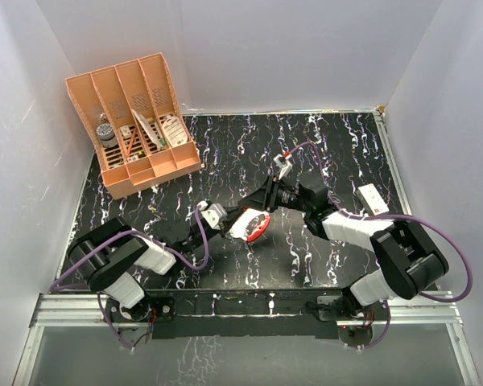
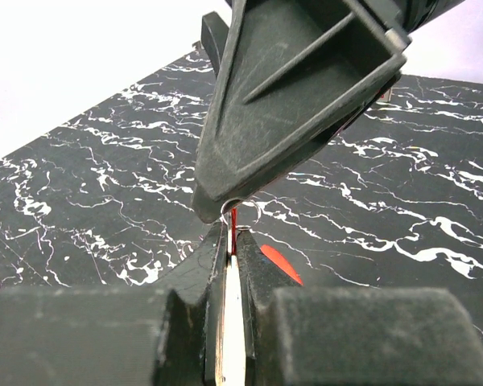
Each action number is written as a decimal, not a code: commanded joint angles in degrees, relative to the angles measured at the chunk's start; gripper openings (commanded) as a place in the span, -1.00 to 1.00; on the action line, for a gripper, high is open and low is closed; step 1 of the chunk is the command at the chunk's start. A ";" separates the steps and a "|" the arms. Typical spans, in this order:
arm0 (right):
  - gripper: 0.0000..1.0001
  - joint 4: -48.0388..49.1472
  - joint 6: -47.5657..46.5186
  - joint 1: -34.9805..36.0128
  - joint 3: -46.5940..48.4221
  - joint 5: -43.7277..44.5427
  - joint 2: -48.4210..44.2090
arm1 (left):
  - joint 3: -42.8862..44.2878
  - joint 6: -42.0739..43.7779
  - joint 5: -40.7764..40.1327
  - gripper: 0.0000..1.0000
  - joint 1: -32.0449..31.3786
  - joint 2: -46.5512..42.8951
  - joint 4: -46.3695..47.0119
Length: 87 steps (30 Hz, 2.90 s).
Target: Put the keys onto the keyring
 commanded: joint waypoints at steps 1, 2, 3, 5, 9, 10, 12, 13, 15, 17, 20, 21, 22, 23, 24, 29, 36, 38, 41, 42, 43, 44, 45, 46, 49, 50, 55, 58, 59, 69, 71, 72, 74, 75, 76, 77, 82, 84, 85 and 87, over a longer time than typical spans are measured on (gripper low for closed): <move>-0.22 2.06 -0.16 -0.11 -0.22 -0.70 -2.84 | 1.49 0.63 -0.73 -1.00 0.08 0.58 4.08; -0.23 1.84 -0.26 -0.10 -0.17 -0.66 -2.98 | 1.53 0.60 -0.87 -1.00 0.11 0.74 4.06; -0.23 1.62 -0.34 -0.09 -0.16 -0.55 -3.15 | 1.53 0.57 -0.93 -1.00 0.07 0.81 4.18; -0.23 1.22 -0.58 -0.09 -0.17 -0.48 -3.22 | 1.60 0.59 -1.15 -1.00 0.08 0.86 4.33; -0.23 0.40 -0.58 -0.10 -0.10 -0.01 -2.82 | 1.80 0.72 -1.04 -1.00 0.11 0.50 3.95; -0.23 0.07 -0.62 -0.09 0.02 0.12 -2.64 | 1.86 0.71 -1.02 -1.00 0.10 0.26 3.77; -0.23 -0.77 -2.48 -0.09 0.34 0.24 -2.23 | 1.96 0.80 -0.86 -1.00 0.11 -0.27 3.02; -0.24 -1.06 -2.79 -0.09 0.52 0.26 -2.06 | 1.97 0.90 -0.76 -1.00 0.07 -0.50 2.69; -0.25 -1.61 -3.36 -0.09 0.68 0.49 -1.83 | 1.97 0.96 -0.70 -1.00 0.09 -0.99 2.20; -0.28 -2.61 -4.12 -0.14 0.98 0.74 -1.80 | 1.89 1.05 -0.67 -1.00 0.07 -1.41 1.68; -0.34 -4.45 -5.28 -0.10 1.37 1.20 -1.86 | 1.80 1.27 -0.66 -1.00 0.08 -2.13 1.05; -0.37 -5.08 -5.77 -0.09 1.61 1.37 -1.91 | 1.85 1.29 -0.64 -1.00 0.08 -2.26 0.82; -0.41 -5.51 -6.14 -0.09 1.72 1.48 -1.95 | 1.87 1.37 -0.68 -1.00 0.07 -2.41 0.74; -0.43 -5.90 -6.45 -0.09 1.77 1.56 -1.98 | 1.88 1.36 -0.59 -1.00 0.11 -2.51 0.57; -0.45 -6.17 -6.61 -0.14 1.88 1.66 -2.07 | 1.89 1.38 -0.62 -1.00 0.08 -2.66 0.37; -0.58 -6.85 -7.11 -0.12 1.82 1.93 -2.33 | 1.79 1.52 -0.75 -1.00 0.08 -2.89 0.11; -0.81 -7.15 -7.25 -0.12 1.75 1.98 -2.44 | 1.70 1.42 -0.93 -1.00 0.11 -2.85 0.05; -0.90 -7.16 -7.25 -0.15 1.74 2.10 -2.46 | 1.63 1.46 -1.01 -1.00 0.15 -2.83 0.00; -1.00 -6.93 -7.11 -0.18 1.75 2.46 -2.40 | 1.63 1.32 -1.11 -1.00 0.07 -2.87 -0.07; -1.00 -6.56 -6.92 -0.14 1.77 2.46 -2.35 | 1.70 1.18 -1.15 -1.00 0.07 -2.84 -0.14; -1.00 -5.95 -6.61 -0.15 1.62 2.45 -2.26 | 1.78 1.02 -1.11 -1.00 0.12 -2.91 -0.36; -1.00 -4.94 -6.44 -0.12 1.37 2.59 -2.21 | 1.92 0.73 -1.21 -1.00 0.08 -2.93 -0.54; -1.00 -3.59 -5.76 -0.18 0.83 2.71 -2.17 | 2.11 0.25 -1.56 -1.00 0.13 -2.91 -0.78; -1.00 -1.63 -5.08 -0.18 0.39 2.73 -2.11 | 2.40 -0.22 -1.70 -0.92 0.08 -2.98 -1.27; -1.00 3.22 -3.61 -0.19 -0.76 3.13 -1.75 | 3.61 -1.42 -0.74 -0.63 0.07 -3.35 -2.94; -1.00 4.58 -3.33 -0.17 -1.03 3.16 -1.59 | 3.90 -1.72 -0.40 -0.52 0.08 -3.30 -3.09; -1.00 8.95 -2.65 -0.20 -1.74 3.78 -1.22 | 4.80 -3.18 0.41 -0.36 0.13 -2.13 -1.78; -1.00 10.41 -2.22 -0.18 -2.15 3.99 -1.09 | 5.42 -3.45 0.88 -0.36 0.13 -1.57 -2.09; -1.00 10.91 -2.21 -0.18 -2.32 4.03 -1.03 | 5.55 -3.57 1.03 -0.36 0.08 -1.35 -1.96; -1.00 10.11 -5.37 -0.17 -3.97 7.54 -3.83 | 4.90 -4.46 0.46 -0.38 0.09 -1.07 -2.05; -1.00 7.66 -7.76 -0.18 -4.24 9.06 -5.60 | 4.44 -4.61 0.22 -0.38 0.14 -1.28 -1.70; -1.00 6.51 -8.85 -0.17 -4.43 9.99 -6.53 | 4.28 -4.67 0.28 -0.38 0.10 -1.43 -1.74; -1.00 5.20 -10.61 -0.17 -4.99 11.30 -8.22 | 4.38 -5.10 0.98 -0.38 0.07 -1.16 -1.99; -1.00 4.44 -11.48 -0.17 -5.30 12.12 -9.20 | 4.43 -5.49 1.29 -0.38 0.07 -0.91 -1.97; -1.00 3.77 -12.39 -0.16 -5.65 13.03 -10.22 | 4.39 -5.89 1.54 -0.38 0.05 -0.57 -1.80; -1.00 2.54 -13.48 -0.17 -5.77 14.09 -11.11 | 4.20 -6.24 1.61 -0.38 -0.01 -0.34 -1.34; -1.00 -5.16 -19.06 -0.18 -5.68 18.08 -15.62 | 1.51 -6.84 -0.14 -0.38 -0.01 -1.24 0.80; -1.00 -7.94 -20.20 -0.17 -6.05 19.55 -17.46 | 1.03 -6.49 -1.40 -0.38 -0.02 -2.62 -1.08; -1.00 -9.58 -20.44 -0.23 -6.48 20.64 -18.59 | 1.05 -6.43 -2.44 -0.38 0.00 -3.42 -2.56; -1.00 -12.72 -20.80 -0.18 -7.10 22.61 -21.08 | 1.39 -6.21 -3.45 -0.39 -0.01 -4.95 -5.41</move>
